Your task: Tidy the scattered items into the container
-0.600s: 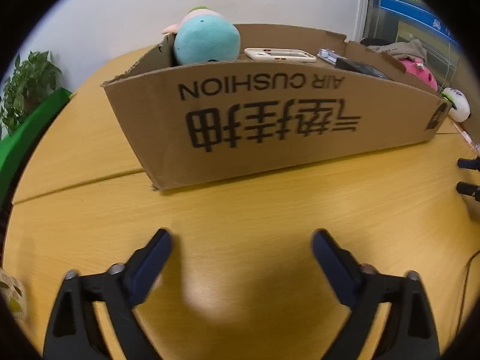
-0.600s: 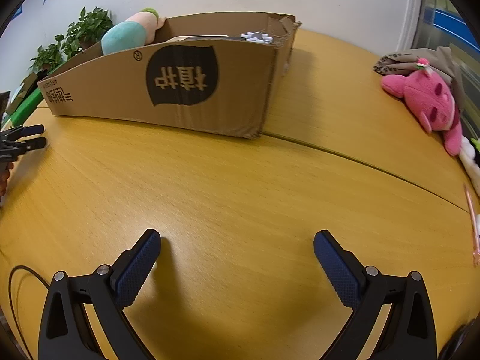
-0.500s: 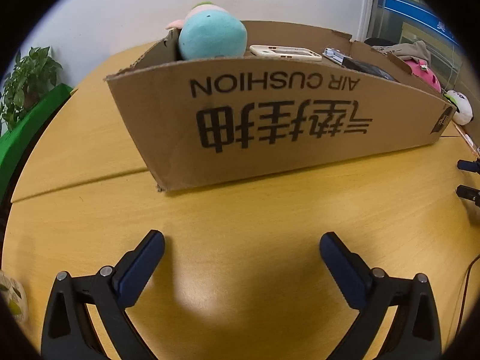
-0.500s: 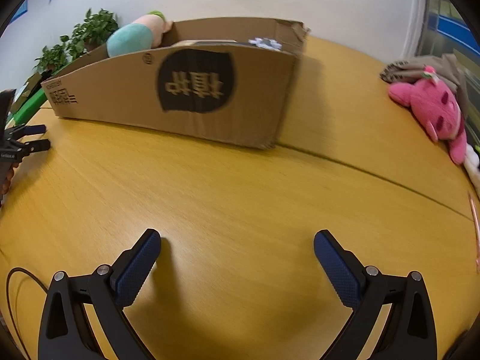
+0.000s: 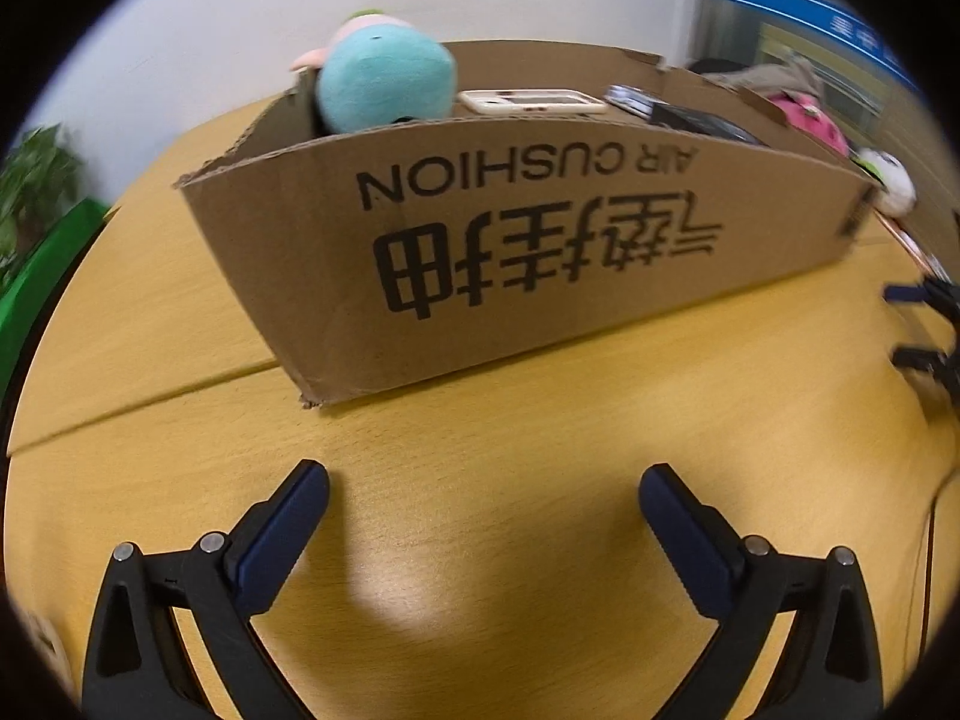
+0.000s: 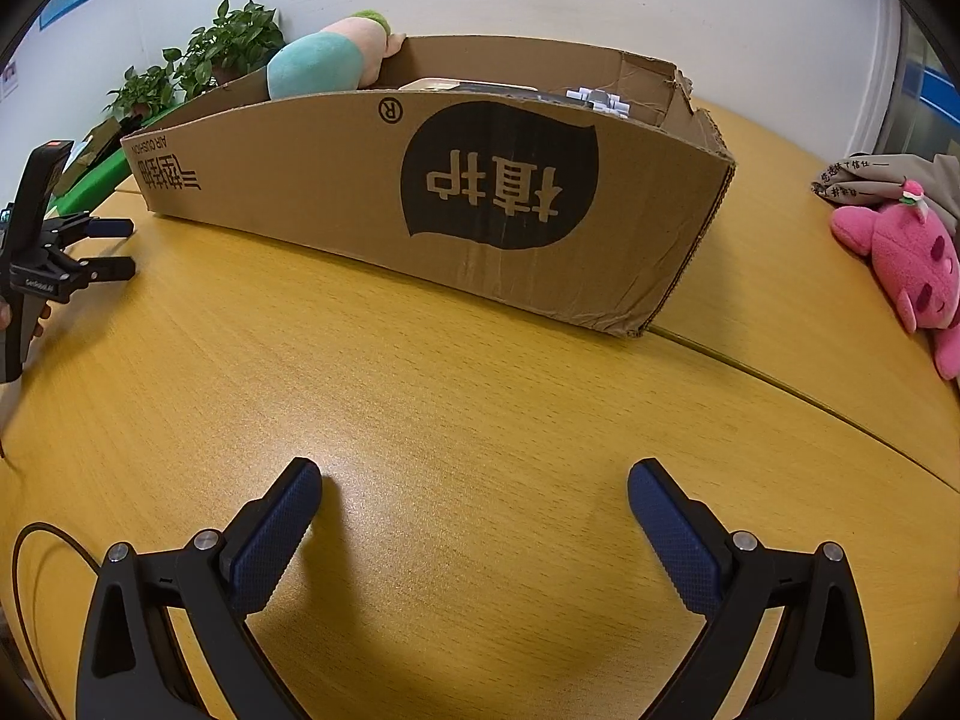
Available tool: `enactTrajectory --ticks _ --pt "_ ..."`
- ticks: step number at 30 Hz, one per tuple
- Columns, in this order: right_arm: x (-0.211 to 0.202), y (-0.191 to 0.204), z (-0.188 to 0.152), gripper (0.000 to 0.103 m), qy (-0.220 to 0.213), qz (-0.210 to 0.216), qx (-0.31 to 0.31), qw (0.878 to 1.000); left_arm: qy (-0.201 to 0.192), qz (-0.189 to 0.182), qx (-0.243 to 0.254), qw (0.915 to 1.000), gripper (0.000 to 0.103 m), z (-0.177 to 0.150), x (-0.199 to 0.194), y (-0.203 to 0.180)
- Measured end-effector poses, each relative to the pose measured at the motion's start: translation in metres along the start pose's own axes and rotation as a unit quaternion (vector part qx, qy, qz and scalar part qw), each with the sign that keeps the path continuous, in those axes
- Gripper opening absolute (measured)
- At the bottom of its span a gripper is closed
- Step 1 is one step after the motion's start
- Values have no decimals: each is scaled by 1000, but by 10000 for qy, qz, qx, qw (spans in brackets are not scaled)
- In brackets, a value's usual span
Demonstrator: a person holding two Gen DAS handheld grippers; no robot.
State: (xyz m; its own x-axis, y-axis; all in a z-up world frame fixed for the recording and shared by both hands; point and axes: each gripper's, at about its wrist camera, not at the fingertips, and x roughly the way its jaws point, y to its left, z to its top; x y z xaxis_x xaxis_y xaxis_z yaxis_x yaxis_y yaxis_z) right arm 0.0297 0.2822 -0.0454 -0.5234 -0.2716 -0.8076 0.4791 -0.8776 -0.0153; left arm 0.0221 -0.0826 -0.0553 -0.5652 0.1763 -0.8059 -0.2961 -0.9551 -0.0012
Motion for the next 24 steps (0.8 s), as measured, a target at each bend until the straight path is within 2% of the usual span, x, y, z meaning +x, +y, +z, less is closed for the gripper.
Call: enactTrajectory --ticks 4,24 --pt "1 -2 0 103 -4 9 -9 10000 14 -147 189 9997 103 -2 -1 3" --pt "2 -7 -1 103 -17 29 -30 10000 33 -142 179 9997 103 -3 -1 1"
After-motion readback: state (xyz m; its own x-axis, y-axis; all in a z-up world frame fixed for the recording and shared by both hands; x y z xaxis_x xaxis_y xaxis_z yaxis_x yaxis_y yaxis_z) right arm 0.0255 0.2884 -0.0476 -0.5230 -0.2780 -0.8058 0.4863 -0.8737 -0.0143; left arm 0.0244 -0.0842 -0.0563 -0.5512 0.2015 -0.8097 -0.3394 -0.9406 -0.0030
